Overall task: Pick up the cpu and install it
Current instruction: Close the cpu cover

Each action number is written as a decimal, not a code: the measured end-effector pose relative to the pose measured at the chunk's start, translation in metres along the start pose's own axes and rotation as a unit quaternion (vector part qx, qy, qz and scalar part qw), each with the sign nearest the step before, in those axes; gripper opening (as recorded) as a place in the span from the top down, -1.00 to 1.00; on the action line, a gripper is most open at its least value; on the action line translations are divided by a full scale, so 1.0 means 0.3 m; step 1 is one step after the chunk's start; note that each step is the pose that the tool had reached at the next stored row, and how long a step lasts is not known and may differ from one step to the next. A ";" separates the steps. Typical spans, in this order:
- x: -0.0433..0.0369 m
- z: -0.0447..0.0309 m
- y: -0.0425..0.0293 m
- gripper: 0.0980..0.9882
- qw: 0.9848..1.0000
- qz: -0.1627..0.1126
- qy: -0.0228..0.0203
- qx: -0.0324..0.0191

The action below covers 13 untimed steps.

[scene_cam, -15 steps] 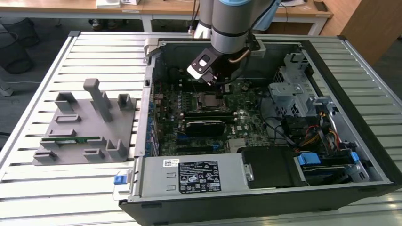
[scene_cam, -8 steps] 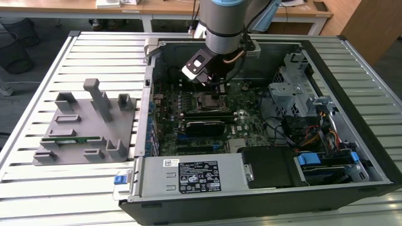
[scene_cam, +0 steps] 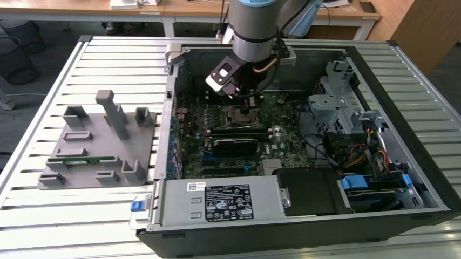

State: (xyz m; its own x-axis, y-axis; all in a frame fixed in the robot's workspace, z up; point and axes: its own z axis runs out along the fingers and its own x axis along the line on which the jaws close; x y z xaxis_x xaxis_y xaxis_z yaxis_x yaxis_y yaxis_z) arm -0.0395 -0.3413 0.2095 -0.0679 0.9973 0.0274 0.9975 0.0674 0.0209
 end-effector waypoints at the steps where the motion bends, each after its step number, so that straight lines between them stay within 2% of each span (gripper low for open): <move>1: 0.001 0.000 -0.010 0.98 1.000 0.000 0.000 0.000; 4: 0.003 -0.001 -0.034 0.98 1.000 0.000 0.000 0.000; 13: 0.006 -0.002 -0.083 0.98 1.000 0.000 0.000 0.000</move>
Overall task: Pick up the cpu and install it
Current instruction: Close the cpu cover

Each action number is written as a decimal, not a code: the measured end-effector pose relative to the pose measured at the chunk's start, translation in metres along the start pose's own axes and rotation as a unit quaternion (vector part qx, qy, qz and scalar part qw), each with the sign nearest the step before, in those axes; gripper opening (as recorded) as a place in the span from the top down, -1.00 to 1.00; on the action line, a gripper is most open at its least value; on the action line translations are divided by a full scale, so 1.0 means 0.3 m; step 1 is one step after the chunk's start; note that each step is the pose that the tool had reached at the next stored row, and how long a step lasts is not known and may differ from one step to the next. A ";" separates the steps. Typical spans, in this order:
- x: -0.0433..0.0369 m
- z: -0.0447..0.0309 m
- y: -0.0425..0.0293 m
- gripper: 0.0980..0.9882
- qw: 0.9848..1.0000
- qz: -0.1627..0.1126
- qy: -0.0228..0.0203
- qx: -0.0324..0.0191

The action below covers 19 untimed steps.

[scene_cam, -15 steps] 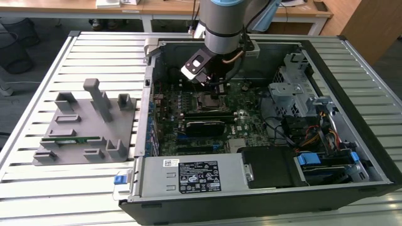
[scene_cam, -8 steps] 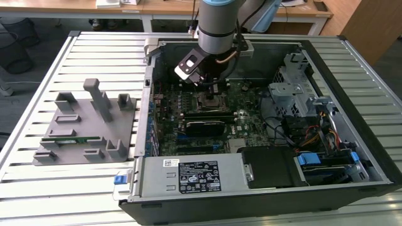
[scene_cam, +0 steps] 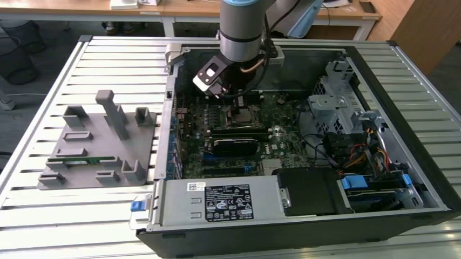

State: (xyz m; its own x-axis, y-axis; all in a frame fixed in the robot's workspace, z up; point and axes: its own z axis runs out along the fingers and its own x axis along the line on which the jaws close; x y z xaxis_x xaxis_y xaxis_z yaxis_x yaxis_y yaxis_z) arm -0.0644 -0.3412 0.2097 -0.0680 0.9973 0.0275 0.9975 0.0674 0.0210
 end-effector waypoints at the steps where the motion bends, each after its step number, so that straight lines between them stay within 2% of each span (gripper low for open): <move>1: 0.000 0.001 -0.002 0.98 1.000 0.000 0.000 0.000; 10: 0.000 0.027 -0.006 0.98 1.000 0.000 0.000 0.001; 14: -0.001 0.040 -0.006 0.98 1.000 0.000 -0.003 0.002; 19: 0.000 0.040 -0.005 0.98 1.000 0.000 -0.002 0.002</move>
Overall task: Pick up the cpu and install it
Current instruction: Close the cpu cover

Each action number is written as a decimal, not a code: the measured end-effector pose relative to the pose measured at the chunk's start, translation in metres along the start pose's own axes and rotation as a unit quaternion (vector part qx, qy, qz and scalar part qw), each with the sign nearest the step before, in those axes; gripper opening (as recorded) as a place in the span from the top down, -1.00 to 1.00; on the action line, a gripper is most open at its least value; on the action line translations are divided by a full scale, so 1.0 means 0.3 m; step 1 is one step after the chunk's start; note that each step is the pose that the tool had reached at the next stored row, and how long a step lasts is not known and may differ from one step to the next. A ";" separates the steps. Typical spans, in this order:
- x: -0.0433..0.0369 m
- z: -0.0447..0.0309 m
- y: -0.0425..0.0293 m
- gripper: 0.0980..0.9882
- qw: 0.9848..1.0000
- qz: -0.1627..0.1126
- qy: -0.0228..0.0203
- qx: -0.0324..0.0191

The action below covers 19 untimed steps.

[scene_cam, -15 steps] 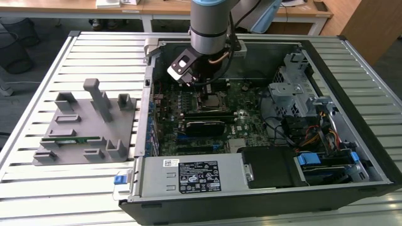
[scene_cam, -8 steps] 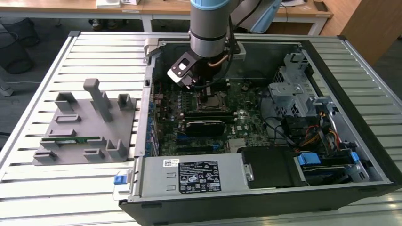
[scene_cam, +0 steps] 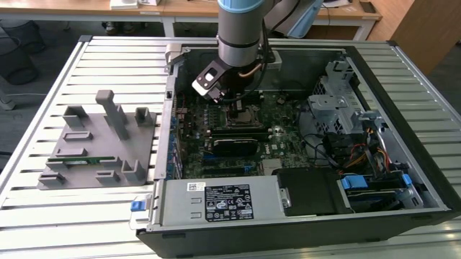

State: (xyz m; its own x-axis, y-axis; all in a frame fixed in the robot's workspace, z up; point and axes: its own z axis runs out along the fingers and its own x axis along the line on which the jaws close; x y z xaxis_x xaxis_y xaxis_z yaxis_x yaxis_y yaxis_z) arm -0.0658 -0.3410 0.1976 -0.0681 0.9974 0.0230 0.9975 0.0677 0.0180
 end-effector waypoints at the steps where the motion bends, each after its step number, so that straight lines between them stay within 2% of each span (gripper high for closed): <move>1: 0.000 -0.002 0.001 0.98 1.000 0.000 0.000 0.000; 8: 0.000 -0.019 0.006 0.98 1.000 0.000 0.000 0.000; 14: -0.003 -0.019 0.047 0.98 1.000 0.000 0.000 0.001; 19: -0.004 -0.019 0.069 0.98 1.000 0.000 0.000 0.001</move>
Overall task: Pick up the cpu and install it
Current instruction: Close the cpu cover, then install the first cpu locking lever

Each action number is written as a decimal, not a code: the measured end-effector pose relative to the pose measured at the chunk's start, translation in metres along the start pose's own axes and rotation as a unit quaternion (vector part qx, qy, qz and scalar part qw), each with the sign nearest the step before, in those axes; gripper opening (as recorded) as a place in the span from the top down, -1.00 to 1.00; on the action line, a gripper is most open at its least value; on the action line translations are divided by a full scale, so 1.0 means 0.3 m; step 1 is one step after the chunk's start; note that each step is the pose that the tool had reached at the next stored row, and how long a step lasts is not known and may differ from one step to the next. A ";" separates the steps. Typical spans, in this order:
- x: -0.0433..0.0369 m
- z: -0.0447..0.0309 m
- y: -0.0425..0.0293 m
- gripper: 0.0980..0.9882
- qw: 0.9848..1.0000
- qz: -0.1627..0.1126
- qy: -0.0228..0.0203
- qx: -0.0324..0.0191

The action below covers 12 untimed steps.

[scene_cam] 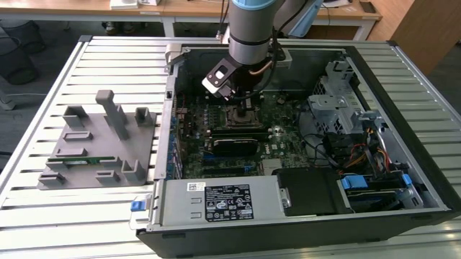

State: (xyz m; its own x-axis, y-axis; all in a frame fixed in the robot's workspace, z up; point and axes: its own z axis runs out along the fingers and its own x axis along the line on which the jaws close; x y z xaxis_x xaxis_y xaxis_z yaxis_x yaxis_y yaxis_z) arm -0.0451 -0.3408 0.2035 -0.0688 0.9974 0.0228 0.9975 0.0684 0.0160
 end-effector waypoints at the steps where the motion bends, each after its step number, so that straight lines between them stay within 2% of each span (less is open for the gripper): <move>1: 0.000 0.000 0.003 0.98 1.000 0.000 0.000 0.000; 12: 0.000 -0.003 0.008 0.98 1.000 0.000 0.000 0.000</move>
State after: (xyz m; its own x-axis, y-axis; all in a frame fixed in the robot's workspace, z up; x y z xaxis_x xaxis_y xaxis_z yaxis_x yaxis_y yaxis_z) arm -0.0427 -0.3407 0.2044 -0.0692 0.9973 0.0229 0.9975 0.0688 0.0160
